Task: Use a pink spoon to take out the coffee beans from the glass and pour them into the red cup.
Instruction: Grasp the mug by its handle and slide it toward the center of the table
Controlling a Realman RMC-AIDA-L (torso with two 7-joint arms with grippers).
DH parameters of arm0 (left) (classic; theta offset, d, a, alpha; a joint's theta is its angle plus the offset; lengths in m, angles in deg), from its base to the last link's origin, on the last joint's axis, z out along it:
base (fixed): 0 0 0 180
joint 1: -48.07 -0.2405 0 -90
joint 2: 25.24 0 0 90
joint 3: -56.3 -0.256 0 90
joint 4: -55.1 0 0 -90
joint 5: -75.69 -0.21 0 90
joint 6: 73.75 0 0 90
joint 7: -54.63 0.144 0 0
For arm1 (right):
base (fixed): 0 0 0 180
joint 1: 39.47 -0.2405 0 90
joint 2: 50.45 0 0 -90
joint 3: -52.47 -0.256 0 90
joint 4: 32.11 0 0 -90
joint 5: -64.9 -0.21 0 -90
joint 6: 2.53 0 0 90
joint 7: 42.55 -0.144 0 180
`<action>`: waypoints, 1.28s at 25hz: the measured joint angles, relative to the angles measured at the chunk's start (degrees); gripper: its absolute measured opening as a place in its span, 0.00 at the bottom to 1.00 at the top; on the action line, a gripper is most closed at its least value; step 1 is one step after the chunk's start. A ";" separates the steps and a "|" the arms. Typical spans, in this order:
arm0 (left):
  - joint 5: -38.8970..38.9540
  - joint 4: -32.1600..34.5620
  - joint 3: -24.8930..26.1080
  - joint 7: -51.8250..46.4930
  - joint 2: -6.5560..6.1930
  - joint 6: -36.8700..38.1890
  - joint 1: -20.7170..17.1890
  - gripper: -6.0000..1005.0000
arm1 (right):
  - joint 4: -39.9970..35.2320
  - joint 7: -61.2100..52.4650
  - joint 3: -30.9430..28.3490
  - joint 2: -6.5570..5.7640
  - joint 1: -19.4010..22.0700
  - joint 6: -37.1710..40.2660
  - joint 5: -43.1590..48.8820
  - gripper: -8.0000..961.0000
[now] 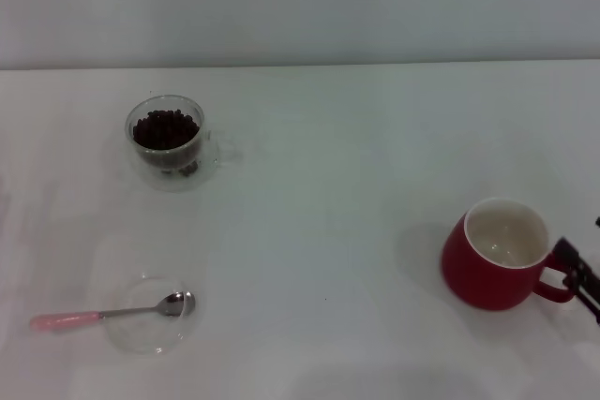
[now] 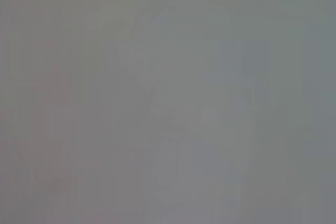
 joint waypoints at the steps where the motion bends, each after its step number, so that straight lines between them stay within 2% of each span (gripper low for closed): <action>1: -0.02 -0.01 0.00 -0.05 -0.04 0.16 -0.08 0.80 | 0.47 0.61 0.12 0.14 0.16 -0.04 0.01 0.71; 10: 0.15 0.00 0.03 -0.60 -0.03 0.20 -0.34 0.80 | 3.21 2.94 -0.02 0.71 0.28 -2.68 -0.16 0.72; 32: 1.01 0.63 0.53 -1.46 -0.29 -0.30 0.88 0.80 | 1.92 3.96 -0.18 1.22 -0.53 -11.64 -0.42 0.71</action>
